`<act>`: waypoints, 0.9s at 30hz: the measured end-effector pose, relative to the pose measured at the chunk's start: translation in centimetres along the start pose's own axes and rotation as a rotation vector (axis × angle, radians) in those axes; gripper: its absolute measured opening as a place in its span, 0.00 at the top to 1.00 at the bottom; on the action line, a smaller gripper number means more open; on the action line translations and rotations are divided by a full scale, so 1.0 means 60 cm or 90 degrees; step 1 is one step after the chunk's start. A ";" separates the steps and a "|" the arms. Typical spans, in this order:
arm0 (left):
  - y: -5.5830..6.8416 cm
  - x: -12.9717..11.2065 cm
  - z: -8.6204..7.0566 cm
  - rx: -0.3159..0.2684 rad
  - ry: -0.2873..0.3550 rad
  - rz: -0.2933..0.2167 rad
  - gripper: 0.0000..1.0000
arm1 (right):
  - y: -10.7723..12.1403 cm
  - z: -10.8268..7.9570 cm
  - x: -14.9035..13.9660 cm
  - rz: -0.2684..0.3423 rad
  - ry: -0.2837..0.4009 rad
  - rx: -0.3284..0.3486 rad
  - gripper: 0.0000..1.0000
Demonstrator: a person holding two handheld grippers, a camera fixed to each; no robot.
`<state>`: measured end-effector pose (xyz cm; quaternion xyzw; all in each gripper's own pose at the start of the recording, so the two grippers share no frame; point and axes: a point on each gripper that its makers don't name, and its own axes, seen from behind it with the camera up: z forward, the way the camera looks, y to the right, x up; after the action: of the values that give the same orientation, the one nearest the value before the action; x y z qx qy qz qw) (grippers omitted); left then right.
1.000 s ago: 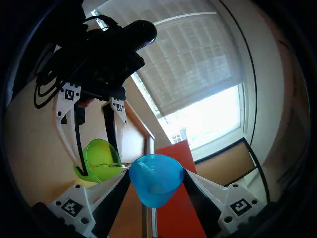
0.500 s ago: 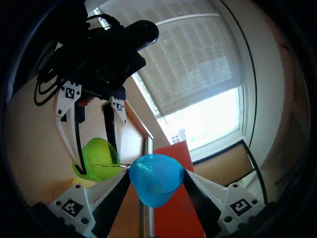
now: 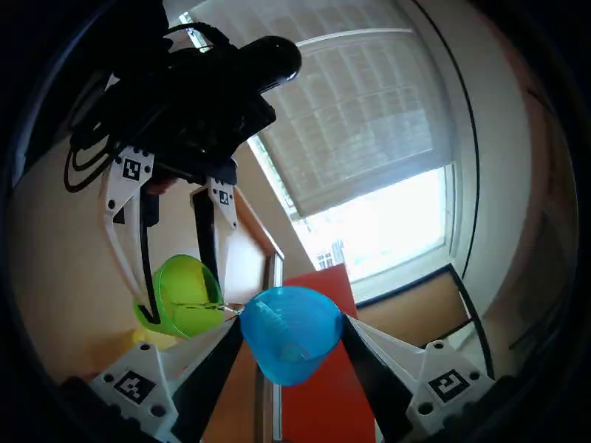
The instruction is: Pour water
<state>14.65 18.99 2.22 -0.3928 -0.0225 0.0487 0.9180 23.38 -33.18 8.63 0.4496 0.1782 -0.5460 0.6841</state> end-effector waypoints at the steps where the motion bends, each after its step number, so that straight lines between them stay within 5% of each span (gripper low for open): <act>1: 0.000 0.000 0.000 0.000 0.000 0.000 0.11 | 0.000 0.000 0.000 -0.001 0.000 0.000 0.06; 27: 0.000 0.001 -0.001 -0.001 0.003 -0.001 0.11 | 0.008 0.004 -0.002 -0.032 -0.004 -0.010 0.06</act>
<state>14.70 18.95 2.21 -0.3935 -0.0208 0.0475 0.9179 23.71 -33.29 9.04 0.4380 0.1912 -0.5632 0.6741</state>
